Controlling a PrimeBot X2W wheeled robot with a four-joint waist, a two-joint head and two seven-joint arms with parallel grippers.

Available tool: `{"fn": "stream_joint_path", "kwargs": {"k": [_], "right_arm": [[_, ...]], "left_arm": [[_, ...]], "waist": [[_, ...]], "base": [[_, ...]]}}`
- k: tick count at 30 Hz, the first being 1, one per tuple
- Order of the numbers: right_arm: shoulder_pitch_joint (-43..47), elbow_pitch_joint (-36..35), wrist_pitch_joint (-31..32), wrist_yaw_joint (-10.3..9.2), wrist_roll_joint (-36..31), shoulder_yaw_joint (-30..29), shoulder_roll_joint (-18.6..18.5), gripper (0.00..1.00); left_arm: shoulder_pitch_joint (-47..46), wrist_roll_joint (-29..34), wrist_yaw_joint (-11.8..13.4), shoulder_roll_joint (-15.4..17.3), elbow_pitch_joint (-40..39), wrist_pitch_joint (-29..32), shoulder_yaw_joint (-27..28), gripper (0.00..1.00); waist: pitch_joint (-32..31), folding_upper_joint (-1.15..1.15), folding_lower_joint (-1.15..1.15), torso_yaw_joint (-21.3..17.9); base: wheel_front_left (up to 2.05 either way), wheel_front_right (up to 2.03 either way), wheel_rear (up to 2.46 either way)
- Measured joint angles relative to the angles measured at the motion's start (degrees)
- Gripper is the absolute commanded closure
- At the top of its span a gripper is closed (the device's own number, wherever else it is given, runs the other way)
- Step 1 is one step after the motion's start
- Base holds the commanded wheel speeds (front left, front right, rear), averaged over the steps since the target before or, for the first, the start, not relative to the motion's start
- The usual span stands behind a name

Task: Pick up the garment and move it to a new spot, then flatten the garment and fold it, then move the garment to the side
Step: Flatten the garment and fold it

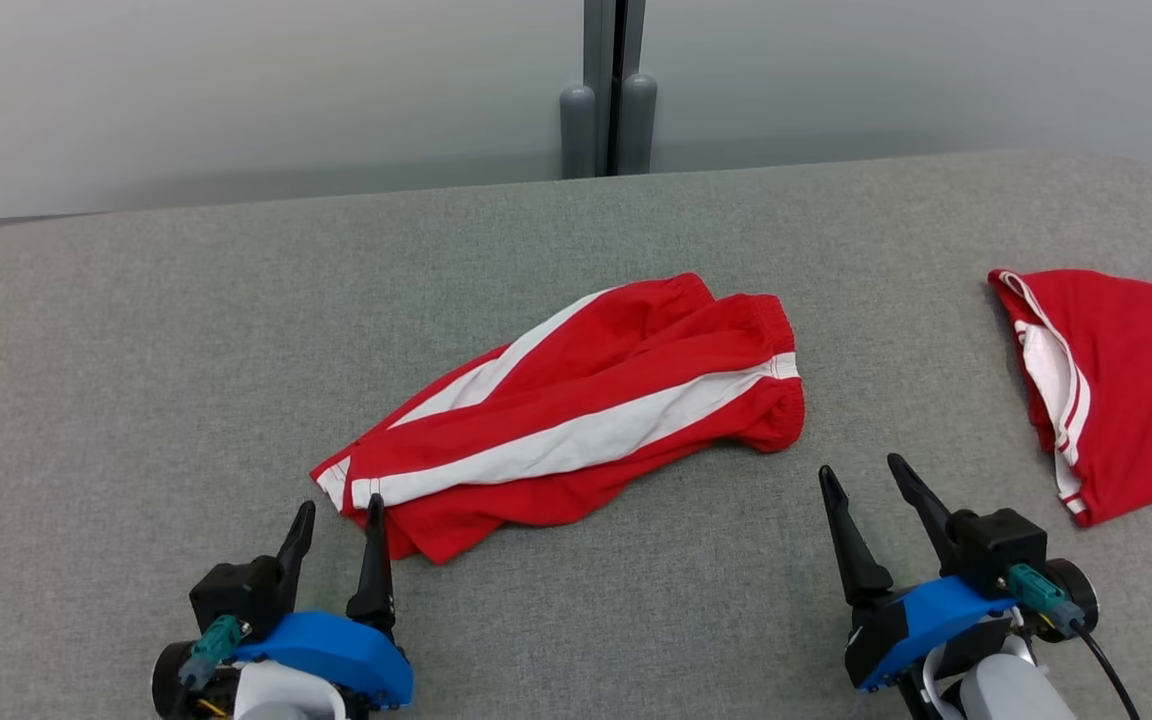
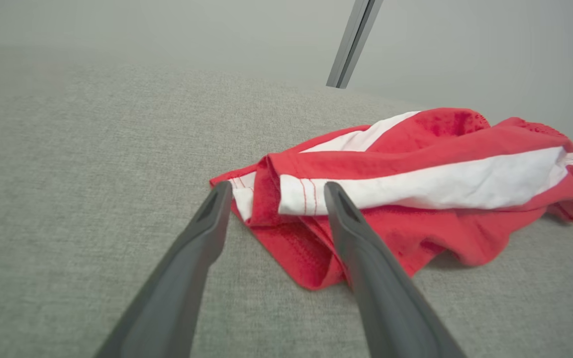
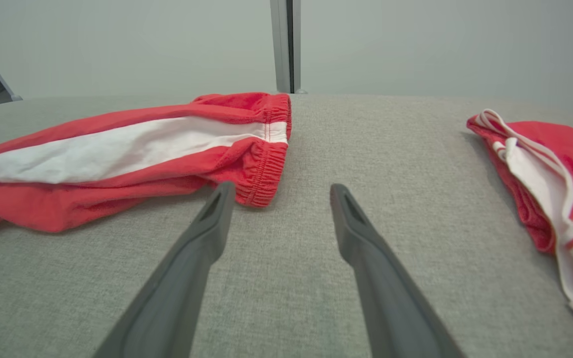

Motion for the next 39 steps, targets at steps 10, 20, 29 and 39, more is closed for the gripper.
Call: {"fn": "stream_joint_path", "kwargs": {"k": [10,20,29,39], "right_arm": [[-1.6,0.2,0.0,0.00,-0.1,0.4,0.0,0.00],[-2.2,0.2,0.0,0.00,0.3,0.5,0.0,0.00],[-2.4,0.1,0.0,0.00,0.9,1.0,0.0,0.00],[-2.4,0.1,0.0,0.00,1.5,1.5,0.0,0.00]], "left_arm": [[-3.8,-4.0,-2.9,0.0,2.8,0.0,-1.7,0.00],[-4.1,-6.0,-3.0,0.0,3.2,0.0,-3.7,0.00],[-4.1,-6.3,-3.2,0.0,0.2,0.0,-4.9,0.00],[-3.9,-5.0,-3.2,0.0,-1.5,0.0,-3.9,0.00]], "waist": [[3.1,0.00,0.00,-0.3],[3.9,0.00,0.00,-0.6],[4.4,0.00,-0.01,-0.6],[4.3,0.00,-0.01,-0.7]], "base": [[0.00,0.00,0.00],[0.00,0.00,0.00],[0.00,0.00,0.00],[0.00,0.00,0.00]]}}
